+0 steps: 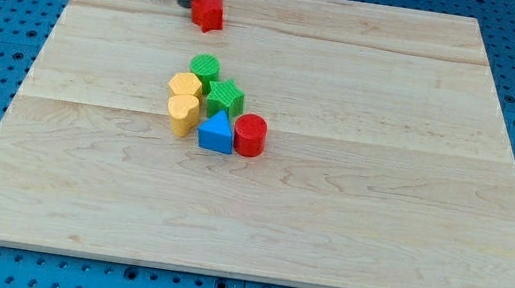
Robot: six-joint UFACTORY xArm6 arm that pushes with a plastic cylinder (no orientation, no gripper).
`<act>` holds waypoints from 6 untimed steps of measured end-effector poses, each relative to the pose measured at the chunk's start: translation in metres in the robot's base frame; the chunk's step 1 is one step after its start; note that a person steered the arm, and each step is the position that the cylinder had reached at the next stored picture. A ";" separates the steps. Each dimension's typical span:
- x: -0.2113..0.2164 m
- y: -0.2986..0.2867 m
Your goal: Push the red star to the right of the green circle
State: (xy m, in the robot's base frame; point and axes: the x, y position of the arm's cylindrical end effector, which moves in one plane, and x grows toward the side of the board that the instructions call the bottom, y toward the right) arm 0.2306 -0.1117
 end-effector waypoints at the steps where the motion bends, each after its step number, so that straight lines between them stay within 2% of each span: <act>1: 0.008 0.028; 3: 0.026 0.091; 4: 0.032 0.105; 5: 0.010 0.092; 6: 0.020 0.086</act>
State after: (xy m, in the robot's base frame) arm 0.2508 -0.0254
